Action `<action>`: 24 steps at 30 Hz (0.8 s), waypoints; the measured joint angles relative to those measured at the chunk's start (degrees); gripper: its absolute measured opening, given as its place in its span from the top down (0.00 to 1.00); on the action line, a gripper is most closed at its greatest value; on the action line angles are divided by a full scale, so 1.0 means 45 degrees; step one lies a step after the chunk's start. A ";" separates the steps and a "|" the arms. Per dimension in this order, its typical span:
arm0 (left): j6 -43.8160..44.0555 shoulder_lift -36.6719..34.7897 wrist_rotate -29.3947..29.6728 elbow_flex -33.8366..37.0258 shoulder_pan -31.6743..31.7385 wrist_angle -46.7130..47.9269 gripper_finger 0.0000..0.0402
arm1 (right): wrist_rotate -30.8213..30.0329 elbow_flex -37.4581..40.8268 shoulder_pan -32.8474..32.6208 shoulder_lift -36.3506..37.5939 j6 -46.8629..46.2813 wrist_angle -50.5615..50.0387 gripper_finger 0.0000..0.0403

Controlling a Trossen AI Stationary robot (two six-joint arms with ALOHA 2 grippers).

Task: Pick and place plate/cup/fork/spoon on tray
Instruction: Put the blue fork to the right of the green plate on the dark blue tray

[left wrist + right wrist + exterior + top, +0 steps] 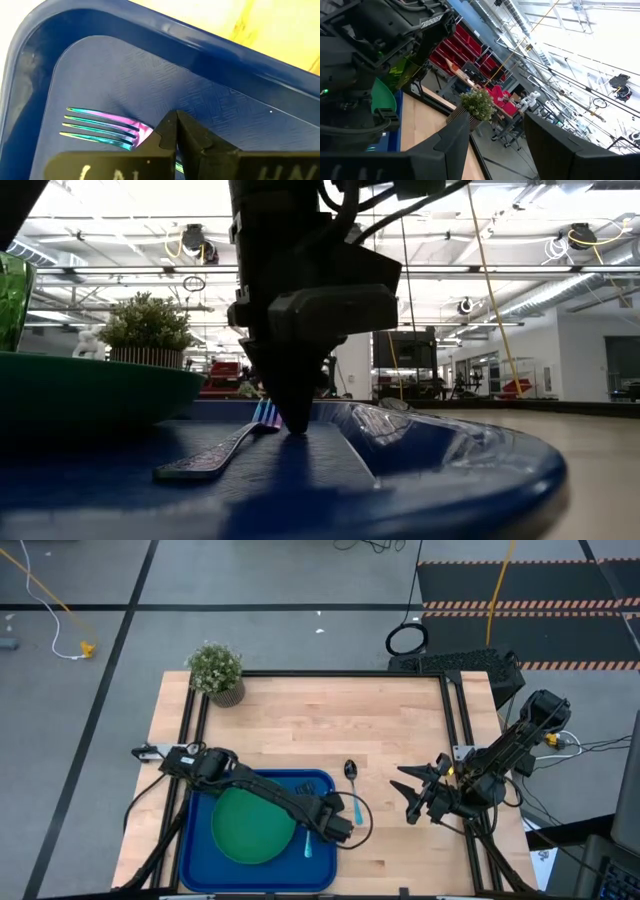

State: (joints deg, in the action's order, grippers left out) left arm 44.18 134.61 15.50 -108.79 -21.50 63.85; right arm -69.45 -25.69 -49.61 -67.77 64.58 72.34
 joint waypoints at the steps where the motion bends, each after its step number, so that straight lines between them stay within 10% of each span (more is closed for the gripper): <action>1: 0.0000 0.0000 -0.0033 0.0000 -0.0011 0.0022 0.99 | 0.0000 0.0000 0.0002 0.0000 0.0000 0.0000 0.55; 24: 0.0682 -0.0352 -0.0733 0.0034 -0.0352 0.0812 0.98 | 0.0010 0.0000 -0.0003 0.0000 -0.0005 0.0010 0.55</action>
State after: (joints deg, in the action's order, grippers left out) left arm 47.25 133.02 12.20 -108.64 -23.08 67.51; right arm -69.41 -25.69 -49.63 -67.77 64.55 72.38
